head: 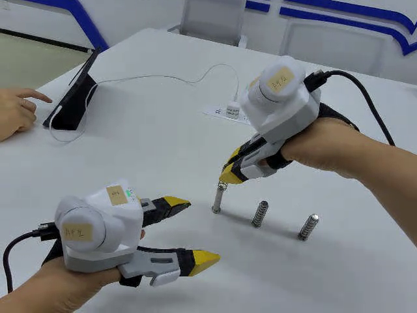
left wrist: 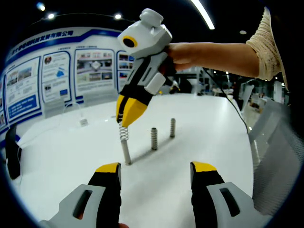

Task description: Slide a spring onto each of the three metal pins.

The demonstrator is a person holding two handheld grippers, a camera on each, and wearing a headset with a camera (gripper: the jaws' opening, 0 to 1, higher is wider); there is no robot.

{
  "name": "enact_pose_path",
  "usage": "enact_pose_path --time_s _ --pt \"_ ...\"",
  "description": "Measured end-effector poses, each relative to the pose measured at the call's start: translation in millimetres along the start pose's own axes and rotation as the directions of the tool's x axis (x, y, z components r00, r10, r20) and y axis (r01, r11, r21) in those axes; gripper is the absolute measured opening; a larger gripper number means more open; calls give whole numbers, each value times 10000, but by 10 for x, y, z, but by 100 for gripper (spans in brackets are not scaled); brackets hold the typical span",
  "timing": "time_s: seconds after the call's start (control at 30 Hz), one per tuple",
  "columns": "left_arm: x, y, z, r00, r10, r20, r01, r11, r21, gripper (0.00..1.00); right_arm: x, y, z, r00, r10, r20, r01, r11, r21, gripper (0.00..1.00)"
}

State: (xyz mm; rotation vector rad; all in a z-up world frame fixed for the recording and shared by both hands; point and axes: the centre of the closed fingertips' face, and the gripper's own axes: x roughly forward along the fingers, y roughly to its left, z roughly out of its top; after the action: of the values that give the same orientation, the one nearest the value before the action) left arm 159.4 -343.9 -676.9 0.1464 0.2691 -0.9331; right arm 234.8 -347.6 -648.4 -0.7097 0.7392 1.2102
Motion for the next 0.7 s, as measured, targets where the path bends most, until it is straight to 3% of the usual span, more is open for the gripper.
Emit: enact_pose_path --time_s 0.7 --pt "2 30 -42 10000 -18 -75 18 10000 -58 58 240 19 -136 9981 278 -557 -264 9993 260 12"
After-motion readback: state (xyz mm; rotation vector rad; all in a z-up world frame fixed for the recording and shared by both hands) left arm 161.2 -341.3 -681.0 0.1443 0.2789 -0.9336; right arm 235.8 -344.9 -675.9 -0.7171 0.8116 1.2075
